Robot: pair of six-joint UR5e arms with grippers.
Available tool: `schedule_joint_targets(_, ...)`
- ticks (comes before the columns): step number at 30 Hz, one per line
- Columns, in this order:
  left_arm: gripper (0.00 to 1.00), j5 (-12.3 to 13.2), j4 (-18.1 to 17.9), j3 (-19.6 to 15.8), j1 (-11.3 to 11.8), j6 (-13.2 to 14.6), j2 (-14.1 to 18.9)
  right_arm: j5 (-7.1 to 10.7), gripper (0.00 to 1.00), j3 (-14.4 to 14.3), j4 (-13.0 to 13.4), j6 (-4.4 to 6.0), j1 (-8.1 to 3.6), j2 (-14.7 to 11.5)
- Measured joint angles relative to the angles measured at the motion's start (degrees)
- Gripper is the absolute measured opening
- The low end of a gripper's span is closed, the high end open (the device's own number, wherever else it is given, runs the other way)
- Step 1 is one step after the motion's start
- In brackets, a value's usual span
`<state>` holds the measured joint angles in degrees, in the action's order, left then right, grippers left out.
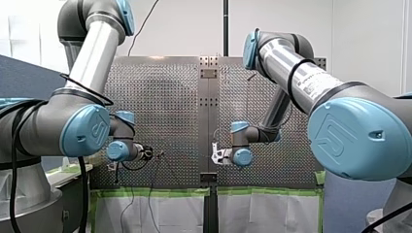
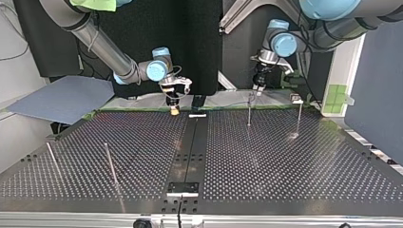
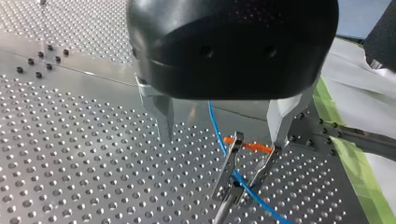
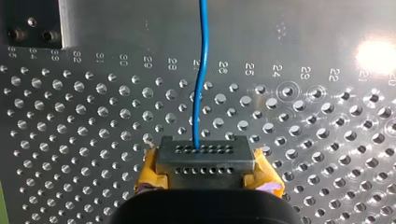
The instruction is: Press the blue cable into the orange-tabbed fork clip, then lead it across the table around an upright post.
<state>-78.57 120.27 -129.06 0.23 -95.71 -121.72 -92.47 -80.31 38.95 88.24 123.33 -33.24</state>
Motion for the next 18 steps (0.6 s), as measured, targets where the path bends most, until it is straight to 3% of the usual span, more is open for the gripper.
schedule_joint_targets(11,1.0,-2.64,-0.56,0.01,-1.78,0.42,-0.52,0.0,0.0,0.0,0.0,0.08,0.01,0.05)
schedule_joint_targets(18,1.0,-3.32,-2.07,0.03,-2.38,1.55,-3.33,0.06,0.0,-0.01,-0.22,0.11,0.02,0.06)
